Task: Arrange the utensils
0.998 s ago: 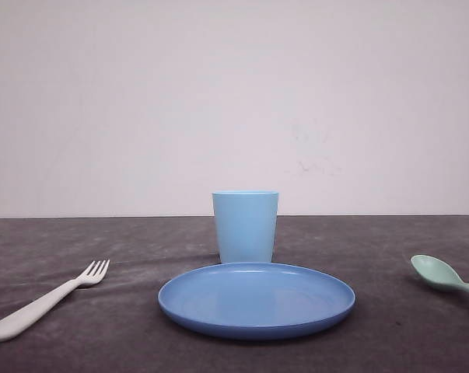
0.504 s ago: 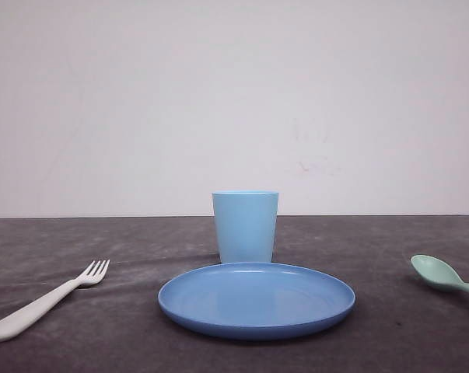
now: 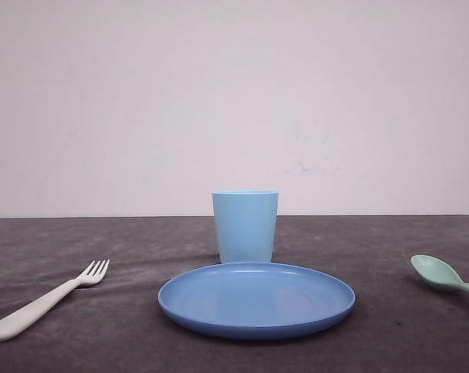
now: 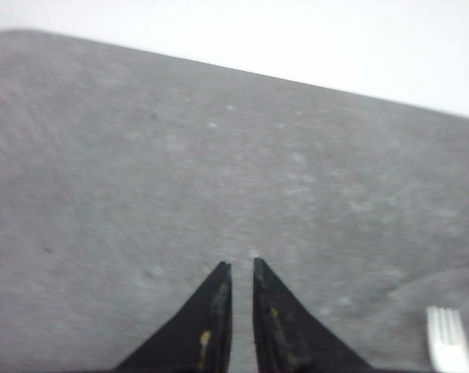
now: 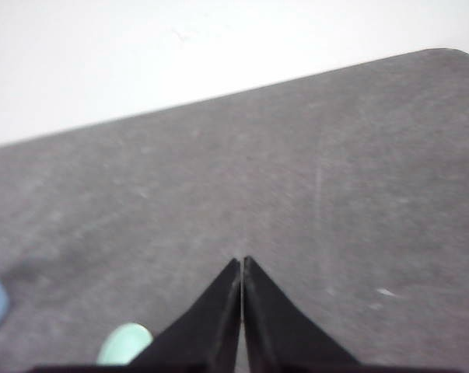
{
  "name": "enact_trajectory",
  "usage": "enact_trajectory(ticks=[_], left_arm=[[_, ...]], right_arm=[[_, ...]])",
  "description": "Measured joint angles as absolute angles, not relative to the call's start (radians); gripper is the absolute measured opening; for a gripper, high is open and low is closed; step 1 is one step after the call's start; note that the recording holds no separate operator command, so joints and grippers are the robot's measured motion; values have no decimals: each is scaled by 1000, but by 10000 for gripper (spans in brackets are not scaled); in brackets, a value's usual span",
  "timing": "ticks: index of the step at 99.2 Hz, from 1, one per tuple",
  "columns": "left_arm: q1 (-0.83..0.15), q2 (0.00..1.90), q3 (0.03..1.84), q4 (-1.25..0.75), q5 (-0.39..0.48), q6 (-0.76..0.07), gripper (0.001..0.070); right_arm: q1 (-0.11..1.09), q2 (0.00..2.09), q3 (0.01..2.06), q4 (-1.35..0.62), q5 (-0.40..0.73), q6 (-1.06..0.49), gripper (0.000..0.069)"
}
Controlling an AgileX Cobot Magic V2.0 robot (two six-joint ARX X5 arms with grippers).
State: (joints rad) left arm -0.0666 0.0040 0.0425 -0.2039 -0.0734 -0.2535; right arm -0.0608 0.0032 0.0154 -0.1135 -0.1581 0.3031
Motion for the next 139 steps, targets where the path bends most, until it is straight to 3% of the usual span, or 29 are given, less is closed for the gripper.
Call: enact_trajectory(ticks=[23, 46, 70, 87, 91, 96, 103, 108, 118, 139], left_arm=[[-67, 14, 55, -218, -8, -365, 24], [-67, 172, 259, -243, 90, -442, 24], [-67, 482, 576, -411, 134, -367, 24], [-67, 648, 732, -480, 135, -287, 25], [-67, 673, 744, -482, 135, -279, 36], [-67, 696, 748, -489, 135, -274, 88], [-70, 712, 748, -516, 135, -273, 230], [-78, 720, 748, -535, 135, -272, 338], [-103, 744, 748, -567, 135, -269, 441], [-205, 827, 748, -608, 123, -282, 462]], right_arm=[[-61, 17, 61, -164, -183, 415, 4], [-61, 219, 355, -320, -184, 391, 4], [-59, 518, 677, -510, -184, 244, 4], [-28, 603, 749, -559, -189, 186, 8], [-19, 610, 751, -561, -191, 184, 43], [-9, 613, 753, -566, -194, 183, 163], [1, 615, 753, -577, -208, 184, 346], [7, 616, 753, -585, -209, 184, 417], [13, 620, 753, -588, -209, 184, 463], [22, 622, 753, -588, -209, 184, 474]])
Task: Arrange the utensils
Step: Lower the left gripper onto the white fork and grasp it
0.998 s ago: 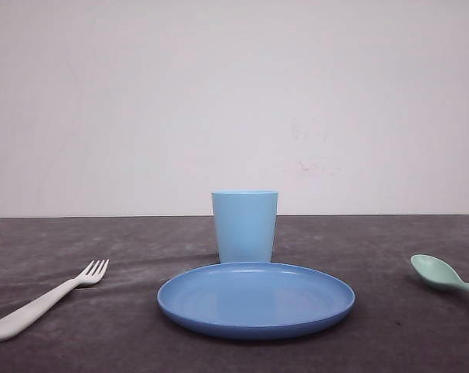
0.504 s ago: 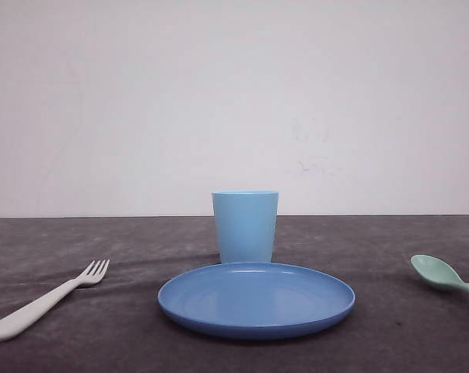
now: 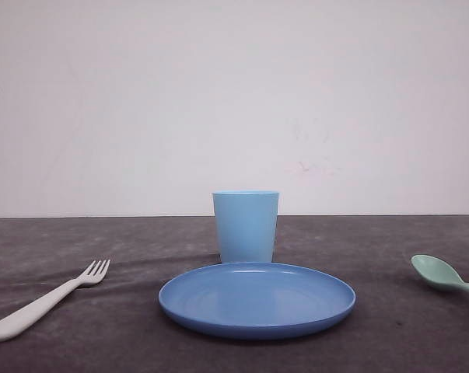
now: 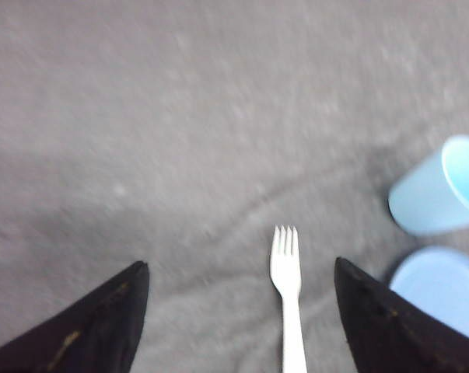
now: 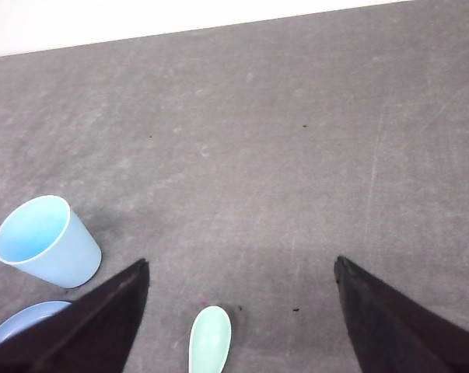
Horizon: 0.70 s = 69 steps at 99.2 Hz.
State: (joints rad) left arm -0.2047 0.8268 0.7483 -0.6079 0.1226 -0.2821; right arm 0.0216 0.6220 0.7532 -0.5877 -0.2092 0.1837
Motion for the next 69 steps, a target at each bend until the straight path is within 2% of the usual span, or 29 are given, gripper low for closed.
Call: enact_trajectory(ticks=[21, 43, 54, 69], left_arm=[[-360, 942, 747, -618, 12, -333, 462], [-501, 1086, 747, -590, -99, -405, 462], [-548, 1168, 747, -545, -109, -436, 457], [-593, 1280, 747, -479, -113, -464, 399]], right_arm=[[22, 622, 753, -588, -260, 184, 474], [23, 622, 753, -596, -262, 184, 474], [23, 622, 753, -606, -262, 184, 474], [23, 622, 753, -615, -262, 184, 474]])
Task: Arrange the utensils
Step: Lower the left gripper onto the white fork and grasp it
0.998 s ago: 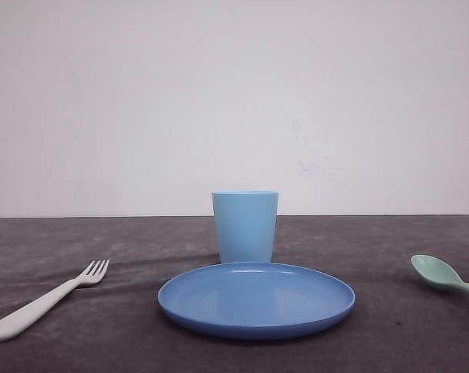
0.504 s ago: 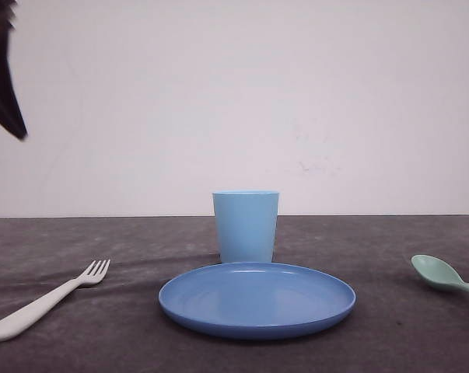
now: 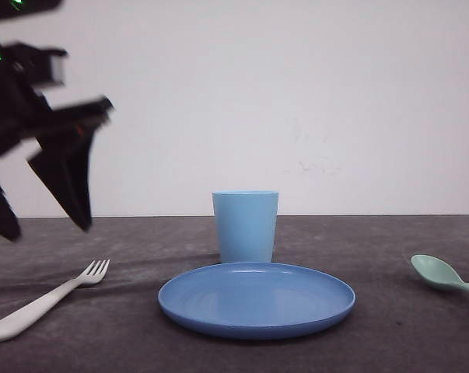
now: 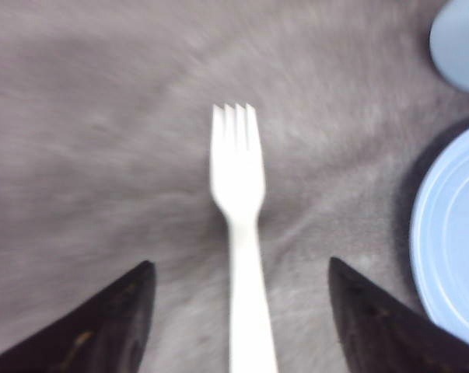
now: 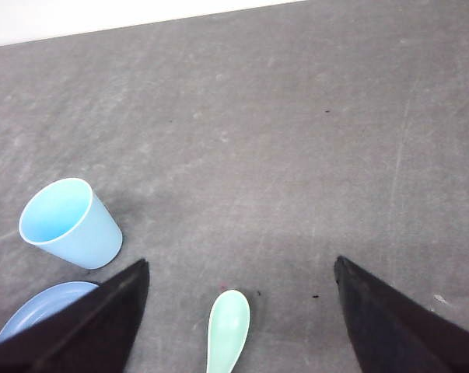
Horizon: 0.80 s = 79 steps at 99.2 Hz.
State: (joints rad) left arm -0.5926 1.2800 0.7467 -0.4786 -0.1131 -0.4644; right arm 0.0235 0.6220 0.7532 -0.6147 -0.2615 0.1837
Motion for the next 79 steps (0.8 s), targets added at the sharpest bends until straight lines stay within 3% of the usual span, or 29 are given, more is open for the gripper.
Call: enact_trajectory(ticks=[39, 45, 63, 79], left_arm=[[-619, 1455, 747, -424, -163, -499, 376], [-618, 1462, 747, -420, -175, -500, 325], [-623, 1473, 750, -396, -178, -505, 84], [-627, 1473, 751, -392, -179, -510, 44]], right_arm=[[23, 622, 753, -622, -261, 184, 474], [23, 622, 753, -622, -262, 184, 474], [23, 622, 753, -624, -261, 184, 474], [23, 622, 753, -635, -261, 184, 474]])
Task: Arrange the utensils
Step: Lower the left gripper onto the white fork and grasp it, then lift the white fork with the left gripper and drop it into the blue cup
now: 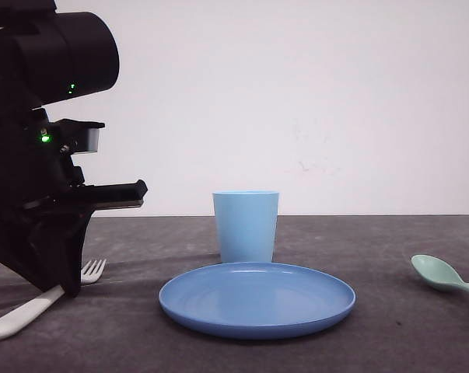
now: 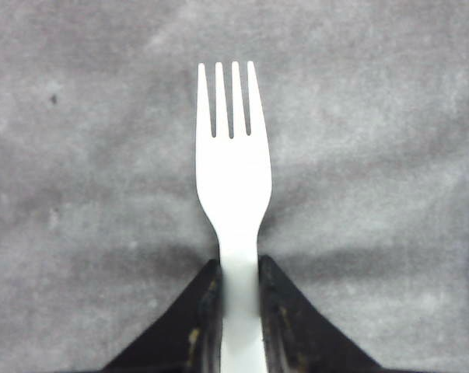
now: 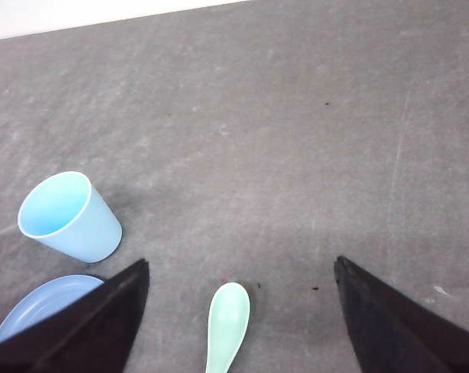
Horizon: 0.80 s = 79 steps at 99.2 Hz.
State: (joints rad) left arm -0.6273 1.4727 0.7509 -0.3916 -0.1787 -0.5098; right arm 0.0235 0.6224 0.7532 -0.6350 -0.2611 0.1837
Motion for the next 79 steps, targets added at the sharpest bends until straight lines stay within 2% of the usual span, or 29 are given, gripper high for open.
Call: enact_trajectory(ticks=[25, 35, 41, 59, 79], left_arm=[[-634, 1463, 758, -403, -171, -510, 43], [-642, 1399, 766, -385, -165, -506, 43], [-643, 1333, 772, -323, -171, -489, 43], [-662, 1176, 792, -59, -268, -410, 43], [-696, 1215, 792, 282, -282, -292, 43]], right_arm=[[23, 622, 753, -641, -261, 184, 474], [23, 622, 753, -641, -261, 184, 474], [23, 622, 753, -641, -261, 184, 474], [23, 625, 753, -639, -257, 184, 474], [23, 646, 753, -630, -234, 184, 474]])
